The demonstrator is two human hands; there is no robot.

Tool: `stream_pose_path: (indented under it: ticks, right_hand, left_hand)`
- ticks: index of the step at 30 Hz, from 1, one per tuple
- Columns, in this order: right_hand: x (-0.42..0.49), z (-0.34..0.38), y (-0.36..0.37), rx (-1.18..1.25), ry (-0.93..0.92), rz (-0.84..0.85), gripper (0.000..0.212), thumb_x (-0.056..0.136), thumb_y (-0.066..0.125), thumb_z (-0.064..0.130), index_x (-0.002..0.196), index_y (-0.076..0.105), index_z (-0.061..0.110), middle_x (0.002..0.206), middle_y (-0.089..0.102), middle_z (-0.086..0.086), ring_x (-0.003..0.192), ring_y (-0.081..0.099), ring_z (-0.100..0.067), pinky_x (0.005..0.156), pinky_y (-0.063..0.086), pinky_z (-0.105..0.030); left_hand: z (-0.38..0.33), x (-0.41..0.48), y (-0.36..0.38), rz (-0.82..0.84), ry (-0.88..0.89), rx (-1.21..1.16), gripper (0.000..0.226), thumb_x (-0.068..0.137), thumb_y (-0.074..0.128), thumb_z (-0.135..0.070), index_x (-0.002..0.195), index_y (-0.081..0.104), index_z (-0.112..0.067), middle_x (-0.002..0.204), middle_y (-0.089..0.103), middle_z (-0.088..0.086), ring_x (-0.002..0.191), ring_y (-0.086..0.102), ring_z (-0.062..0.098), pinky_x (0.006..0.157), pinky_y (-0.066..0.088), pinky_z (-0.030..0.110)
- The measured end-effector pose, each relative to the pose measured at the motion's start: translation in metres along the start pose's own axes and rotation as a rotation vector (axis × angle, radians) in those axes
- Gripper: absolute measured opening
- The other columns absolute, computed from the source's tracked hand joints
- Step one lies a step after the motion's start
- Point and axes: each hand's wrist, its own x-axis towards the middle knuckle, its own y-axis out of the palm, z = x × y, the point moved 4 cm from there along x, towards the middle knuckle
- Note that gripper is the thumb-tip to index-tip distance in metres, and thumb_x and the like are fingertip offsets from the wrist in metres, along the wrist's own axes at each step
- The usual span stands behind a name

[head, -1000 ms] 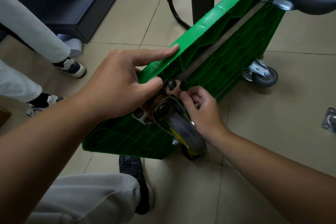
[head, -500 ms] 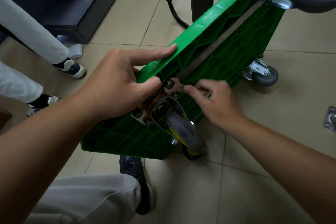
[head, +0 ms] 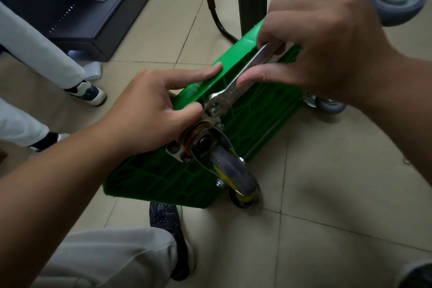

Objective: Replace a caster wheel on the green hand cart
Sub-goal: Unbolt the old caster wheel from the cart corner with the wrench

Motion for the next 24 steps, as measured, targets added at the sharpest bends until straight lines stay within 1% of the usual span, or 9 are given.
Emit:
stream_pose_path:
  ticks: [4,8,10,12,15,17,20,22,24]
  right_hand:
    - [-0.028,-0.003,0.01,0.144,0.254,-0.045,0.057,0.088,0.071,0.062,0.079,0.069,0.006,0.076,0.065,-0.008,0.083,0.059,-0.03,0.086,0.035,-0.043]
    - [-0.085,0.012,0.043,0.528,0.807,-0.104,0.051,0.087,0.066,0.061,0.078,0.066,0.011,0.071,0.058,0.002,0.068,0.054,-0.015,0.064,0.044,-0.031]
    - [-0.114,0.032,0.063,0.698,1.031,-0.179,0.049,0.088,0.062,0.064,0.07,0.06,0.019,0.058,0.05,0.013,0.054,0.045,0.0,0.052,0.035,-0.018]
    - [-0.14,0.055,0.084,0.821,1.188,-0.212,0.049,0.089,0.06,0.065,0.066,0.054,0.022,0.05,0.043,0.015,0.046,0.038,-0.001,0.047,0.027,-0.012]
    - [-0.162,0.084,0.11,0.949,1.252,-0.181,0.048,0.088,0.06,0.068,0.069,0.056,0.024,0.05,0.043,0.016,0.045,0.037,0.0,0.046,0.027,-0.01]
    - [-0.166,0.097,0.122,1.017,1.253,-0.167,0.044,0.088,0.061,0.067,0.074,0.059,0.026,0.054,0.047,0.016,0.048,0.04,0.001,0.047,0.03,-0.009]
    - [-0.168,0.109,0.138,1.079,1.245,-0.139,0.042,0.089,0.061,0.066,0.079,0.06,0.026,0.061,0.054,0.013,0.055,0.048,0.001,0.052,0.035,-0.011]
    - [-0.17,0.116,0.148,1.135,1.251,-0.117,0.037,0.092,0.061,0.061,0.08,0.06,0.026,0.062,0.054,0.011,0.057,0.048,0.0,0.054,0.036,-0.013]
    - [-0.169,0.121,0.157,1.187,1.263,-0.106,0.033,0.092,0.06,0.056,0.081,0.059,0.025,0.063,0.052,0.009,0.058,0.046,-0.001,0.054,0.036,-0.018]
  left_hand:
    - [0.003,0.0,0.0,-0.019,-0.011,-0.013,0.059,0.084,0.064,-0.028,0.136,0.059,-0.056,0.13,0.066,-0.027,0.1,0.075,0.006,0.086,0.064,0.048]
    - [0.004,0.0,0.0,-0.002,-0.002,0.025,0.059,0.091,0.065,-0.028,0.135,0.054,-0.064,0.128,0.071,-0.016,0.093,0.078,0.023,0.077,0.065,0.051]
    - [0.003,0.0,0.0,-0.001,0.016,0.042,0.059,0.09,0.062,-0.031,0.136,0.052,-0.066,0.131,0.07,-0.013,0.093,0.078,0.03,0.076,0.065,0.052]
    - [0.003,-0.001,-0.001,-0.009,0.015,0.056,0.058,0.092,0.063,-0.032,0.136,0.051,-0.067,0.124,0.074,-0.006,0.082,0.078,0.034,0.067,0.064,0.051]
    - [0.003,-0.001,0.0,-0.029,0.017,0.078,0.058,0.091,0.062,-0.03,0.136,0.053,-0.065,0.122,0.073,-0.019,0.068,0.076,0.018,0.06,0.064,0.04]
    - [0.004,-0.001,0.0,-0.046,0.017,0.072,0.061,0.085,0.062,-0.027,0.137,0.056,-0.06,0.125,0.067,-0.031,0.084,0.074,0.001,0.071,0.064,0.035]
    - [0.004,0.001,0.002,-0.047,0.052,0.06,0.063,0.085,0.063,-0.025,0.137,0.056,-0.06,0.128,0.066,-0.031,0.1,0.076,0.01,0.082,0.065,0.04]
    - [0.005,0.001,0.003,-0.051,0.098,0.059,0.064,0.087,0.065,-0.021,0.138,0.055,-0.059,0.13,0.063,-0.034,0.105,0.073,0.005,0.087,0.062,0.027]
    - [0.006,0.001,0.004,-0.062,0.137,0.068,0.064,0.091,0.07,-0.014,0.141,0.056,-0.052,0.135,0.057,-0.038,0.102,0.069,-0.008,0.082,0.054,0.009]
